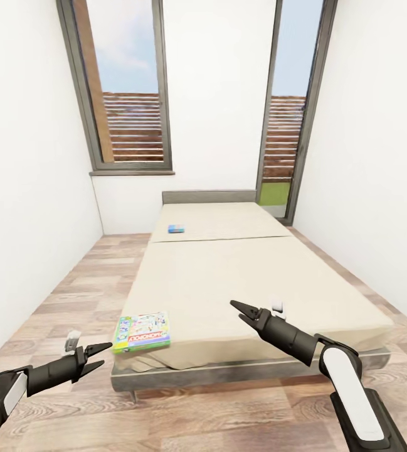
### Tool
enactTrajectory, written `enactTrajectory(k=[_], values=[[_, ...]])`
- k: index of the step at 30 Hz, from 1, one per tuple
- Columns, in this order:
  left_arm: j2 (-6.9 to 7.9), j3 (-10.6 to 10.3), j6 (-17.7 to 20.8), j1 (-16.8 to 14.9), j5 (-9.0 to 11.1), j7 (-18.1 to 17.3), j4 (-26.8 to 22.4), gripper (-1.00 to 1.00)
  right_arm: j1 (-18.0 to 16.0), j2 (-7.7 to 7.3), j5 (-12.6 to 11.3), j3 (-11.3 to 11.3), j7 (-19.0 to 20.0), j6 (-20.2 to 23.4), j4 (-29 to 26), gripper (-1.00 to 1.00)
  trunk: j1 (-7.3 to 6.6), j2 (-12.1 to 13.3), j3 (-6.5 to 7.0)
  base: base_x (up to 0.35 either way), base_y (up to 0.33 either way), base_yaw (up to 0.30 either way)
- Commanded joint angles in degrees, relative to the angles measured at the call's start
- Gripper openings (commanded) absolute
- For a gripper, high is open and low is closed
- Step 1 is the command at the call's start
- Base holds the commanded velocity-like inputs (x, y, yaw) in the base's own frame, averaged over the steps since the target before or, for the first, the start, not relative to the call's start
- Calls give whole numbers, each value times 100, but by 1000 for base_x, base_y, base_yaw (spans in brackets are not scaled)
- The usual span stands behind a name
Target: Put all the toys in the child's room - the three board games (two on the bed and one on the table), the two jigsaw puzzles on the table, and the tennis ball on the table - inside the toy box on the table in the child's room.
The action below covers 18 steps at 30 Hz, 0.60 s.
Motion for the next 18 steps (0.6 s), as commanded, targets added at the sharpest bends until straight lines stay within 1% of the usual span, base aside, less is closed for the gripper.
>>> enactTrajectory(k=[1, 7, 18], values=[[-1, 14, 44, -4, 2, -14, 0, 100, -4, 0, 36, -8, 45, 23, 2, 100, -1, -2, -6, 0, -151, 0], [-1, 14, 44, -4, 7, -14, 0, 100, -4, 1, 38, -4, 45, 24, 2, 100, -1, -2, -6, 0, -56, 0], [-1, 14, 44, -4, 6, -14, 0, 100, -4, 1, 37, -5, 45, 25, 2, 100, -1, -2, -6, 0, -7, 0]])
